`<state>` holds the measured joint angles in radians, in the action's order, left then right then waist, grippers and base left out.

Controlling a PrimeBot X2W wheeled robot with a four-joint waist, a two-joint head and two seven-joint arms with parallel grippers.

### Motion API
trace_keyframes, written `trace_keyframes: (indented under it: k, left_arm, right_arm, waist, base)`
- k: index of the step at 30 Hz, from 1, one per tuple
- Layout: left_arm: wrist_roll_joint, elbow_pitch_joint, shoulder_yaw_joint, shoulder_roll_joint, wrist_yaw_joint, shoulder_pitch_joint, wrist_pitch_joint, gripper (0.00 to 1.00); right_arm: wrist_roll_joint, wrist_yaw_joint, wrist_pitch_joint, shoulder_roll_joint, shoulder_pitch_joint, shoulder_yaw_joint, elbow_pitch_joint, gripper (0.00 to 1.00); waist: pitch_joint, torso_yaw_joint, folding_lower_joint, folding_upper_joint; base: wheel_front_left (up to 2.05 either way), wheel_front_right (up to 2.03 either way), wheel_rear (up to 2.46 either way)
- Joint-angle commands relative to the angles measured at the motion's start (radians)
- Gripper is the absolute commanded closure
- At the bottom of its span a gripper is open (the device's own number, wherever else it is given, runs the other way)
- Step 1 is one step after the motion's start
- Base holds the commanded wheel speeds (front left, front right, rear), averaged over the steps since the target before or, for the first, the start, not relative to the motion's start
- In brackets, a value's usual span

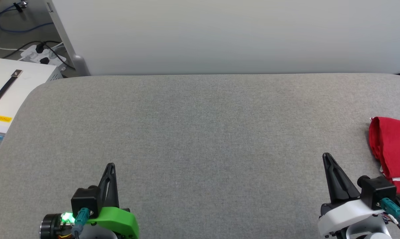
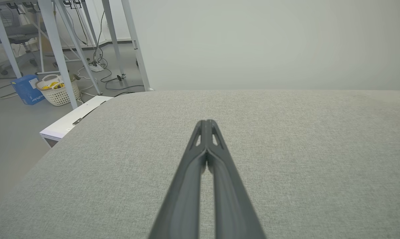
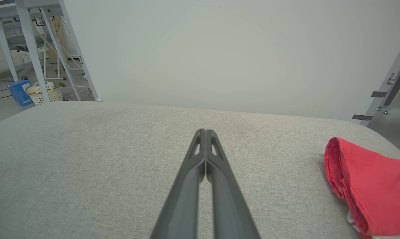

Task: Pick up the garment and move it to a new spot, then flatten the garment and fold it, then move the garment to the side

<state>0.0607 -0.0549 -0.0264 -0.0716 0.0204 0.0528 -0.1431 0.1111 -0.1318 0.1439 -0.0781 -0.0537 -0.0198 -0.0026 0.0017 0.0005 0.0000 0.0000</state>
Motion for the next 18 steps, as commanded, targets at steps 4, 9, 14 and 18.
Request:
trace_keyframes:
  k: [4, 9, 14, 18]
  left_arm:
    - [-0.012, 0.007, 0.005, 0.005, -0.008, -0.023, 0.011, 1.0]
    - [-0.016, 0.011, 0.007, 0.006, -0.009, -0.025, 0.022, 1.0]
    - [-0.02, 0.015, 0.008, 0.008, -0.01, -0.028, 0.032, 1.0]
    - [-0.023, 0.018, 0.01, 0.009, -0.011, -0.029, 0.04, 1.0]
  right_arm:
    - [-0.014, 0.001, -0.014, 0.004, 0.02, 0.003, 0.0, 1.0]
    - [-0.021, 0.001, -0.024, 0.006, 0.023, 0.005, 0.0, 1.0]
    - [-0.029, 0.001, -0.034, 0.008, 0.025, 0.006, 0.001, 1.0]
    - [-0.035, 0.001, -0.042, 0.009, 0.027, 0.007, 0.001, 1.0]
  waist:
    - [0.0, 0.0, 0.0, 0.0]
    - [0.0, 0.0, 0.0, 0.0]
    - [0.0, 0.0, 0.0, 0.0]
    - [0.0, 0.0, 0.0, 0.0]
  base:
    - [0.0, 0.0, 0.0]
    - [0.0, 0.0, 0.0]
    - [0.0, 0.0, 0.0]
    - [0.0, 0.0, 0.0]
